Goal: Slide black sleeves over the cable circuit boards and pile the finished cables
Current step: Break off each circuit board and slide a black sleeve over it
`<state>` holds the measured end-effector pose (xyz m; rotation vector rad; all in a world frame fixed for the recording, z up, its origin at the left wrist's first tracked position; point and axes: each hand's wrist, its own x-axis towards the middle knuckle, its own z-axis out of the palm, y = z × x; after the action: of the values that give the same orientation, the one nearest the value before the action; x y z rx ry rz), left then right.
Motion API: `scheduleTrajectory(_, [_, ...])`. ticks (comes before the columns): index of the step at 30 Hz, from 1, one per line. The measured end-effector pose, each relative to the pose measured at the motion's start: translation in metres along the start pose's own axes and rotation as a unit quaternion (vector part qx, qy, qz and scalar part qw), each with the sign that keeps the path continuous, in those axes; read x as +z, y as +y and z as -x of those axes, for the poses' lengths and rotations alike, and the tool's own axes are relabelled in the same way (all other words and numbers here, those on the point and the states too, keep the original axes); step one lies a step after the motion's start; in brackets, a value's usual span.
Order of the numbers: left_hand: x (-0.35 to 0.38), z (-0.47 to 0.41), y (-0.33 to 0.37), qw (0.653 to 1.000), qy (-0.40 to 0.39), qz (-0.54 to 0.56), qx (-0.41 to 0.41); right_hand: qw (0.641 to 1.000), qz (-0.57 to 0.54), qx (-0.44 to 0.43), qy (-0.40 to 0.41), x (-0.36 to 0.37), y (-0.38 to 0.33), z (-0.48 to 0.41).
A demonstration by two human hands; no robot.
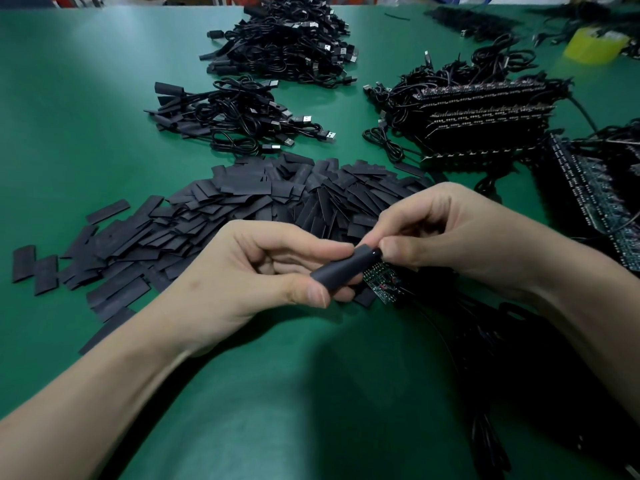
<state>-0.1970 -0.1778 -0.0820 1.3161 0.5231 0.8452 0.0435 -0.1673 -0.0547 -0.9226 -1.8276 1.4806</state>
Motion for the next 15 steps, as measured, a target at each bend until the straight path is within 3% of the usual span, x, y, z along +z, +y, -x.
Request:
scheduleTrajectory(10, [-0.0008,-0.001,-0.002,1.0,-0.021,-0.022,0.003,1.0,0.012,0.009,-0.009,-0.0012,0.0032,0.0004])
scheduleTrajectory(15, [-0.0029,-0.0023,-0.004,0.999,0.033,-0.034,0.023,1.0,0.011,0.008,0.019,-0.0033,0.0056,0.0004])
